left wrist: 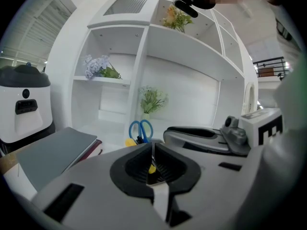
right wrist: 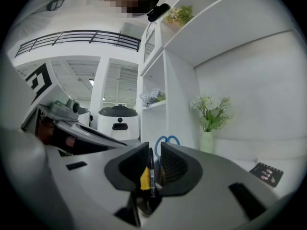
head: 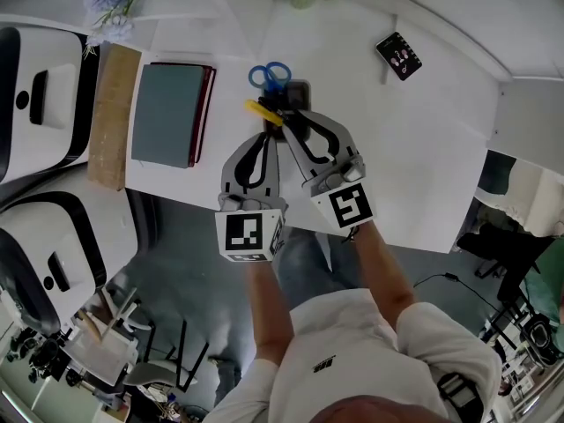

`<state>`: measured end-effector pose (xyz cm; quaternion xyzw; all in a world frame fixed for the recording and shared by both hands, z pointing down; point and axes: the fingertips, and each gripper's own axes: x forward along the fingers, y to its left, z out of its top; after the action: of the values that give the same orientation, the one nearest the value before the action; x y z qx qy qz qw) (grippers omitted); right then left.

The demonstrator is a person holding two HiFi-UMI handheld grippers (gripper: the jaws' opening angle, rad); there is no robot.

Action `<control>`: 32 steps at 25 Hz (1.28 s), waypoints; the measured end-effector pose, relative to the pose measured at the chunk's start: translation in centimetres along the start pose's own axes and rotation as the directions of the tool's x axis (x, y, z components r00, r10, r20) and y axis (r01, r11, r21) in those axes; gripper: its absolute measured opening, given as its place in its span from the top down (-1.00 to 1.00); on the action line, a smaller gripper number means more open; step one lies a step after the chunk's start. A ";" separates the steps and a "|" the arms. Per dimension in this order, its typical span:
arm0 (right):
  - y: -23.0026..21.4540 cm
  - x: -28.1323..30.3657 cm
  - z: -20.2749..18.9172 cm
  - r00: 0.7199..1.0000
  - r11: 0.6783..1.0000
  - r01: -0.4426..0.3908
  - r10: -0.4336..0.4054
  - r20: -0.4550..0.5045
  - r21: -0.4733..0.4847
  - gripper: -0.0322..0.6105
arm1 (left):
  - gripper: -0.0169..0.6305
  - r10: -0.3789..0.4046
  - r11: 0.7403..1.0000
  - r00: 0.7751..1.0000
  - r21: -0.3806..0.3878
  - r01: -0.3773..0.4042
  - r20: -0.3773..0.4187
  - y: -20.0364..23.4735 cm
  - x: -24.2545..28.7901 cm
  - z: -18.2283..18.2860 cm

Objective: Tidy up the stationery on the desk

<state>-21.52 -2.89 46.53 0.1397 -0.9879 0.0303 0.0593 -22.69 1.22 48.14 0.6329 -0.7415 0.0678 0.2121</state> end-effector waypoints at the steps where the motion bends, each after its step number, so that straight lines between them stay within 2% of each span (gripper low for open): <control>1: -0.1 -0.3 0.4 1.000 1.000 0.002 -0.002 -0.001 -0.001 0.72 | 0.95 -0.002 1.000 1.000 0.004 0.001 0.010 -0.1 -0.1 0.4; 12: -1.4 -3.9 3.9 0.999 0.999 0.041 -0.042 -0.026 -0.021 0.76 | 0.95 -0.045 0.998 0.996 0.047 0.042 0.077 -1.4 -1.8 3.8; 20: -1.4 -6.8 4.7 0.996 0.998 0.062 -0.063 -0.068 -0.017 0.80 | 0.95 -0.068 0.996 0.995 0.071 0.063 0.076 -2.4 -3.6 4.8; 32: -1.1 -7.9 5.4 0.993 0.997 0.069 -0.071 -0.091 -0.026 0.81 | 0.95 -0.087 0.993 0.993 0.086 0.080 0.078 -3.4 -4.7 5.3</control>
<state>-14.23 -2.19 40.23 0.1722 -0.9789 0.0233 0.1073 -20.13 2.89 40.87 0.6739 -0.7190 0.0635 0.1579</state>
